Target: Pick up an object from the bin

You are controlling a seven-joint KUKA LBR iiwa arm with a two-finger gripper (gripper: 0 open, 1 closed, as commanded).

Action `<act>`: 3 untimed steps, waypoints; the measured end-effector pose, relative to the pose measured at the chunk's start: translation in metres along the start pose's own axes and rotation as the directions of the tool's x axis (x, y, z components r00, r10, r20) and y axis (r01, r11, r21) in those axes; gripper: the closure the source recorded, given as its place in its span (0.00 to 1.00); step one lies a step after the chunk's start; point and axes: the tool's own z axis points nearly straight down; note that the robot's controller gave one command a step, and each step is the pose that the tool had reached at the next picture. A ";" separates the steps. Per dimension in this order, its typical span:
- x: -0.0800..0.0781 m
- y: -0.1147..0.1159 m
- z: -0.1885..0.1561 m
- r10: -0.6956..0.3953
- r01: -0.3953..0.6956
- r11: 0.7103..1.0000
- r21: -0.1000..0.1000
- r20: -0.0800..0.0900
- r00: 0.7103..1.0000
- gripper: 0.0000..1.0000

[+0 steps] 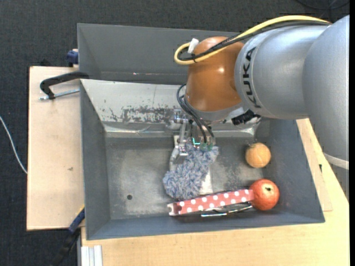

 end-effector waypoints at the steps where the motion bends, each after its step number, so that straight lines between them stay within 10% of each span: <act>1: -0.001 0.000 -0.005 0.001 -0.001 1.000 -0.001 0.007 1.000 0.00; 2: 0.027 -0.035 0.055 -0.370 0.370 0.929 -0.005 0.022 0.929 1.00; 3: 0.027 -0.035 0.055 -0.370 0.370 0.929 -0.005 0.022 0.929 1.00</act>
Offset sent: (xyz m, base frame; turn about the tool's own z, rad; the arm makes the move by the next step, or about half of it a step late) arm -0.0320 -0.0436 -0.0628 -0.3769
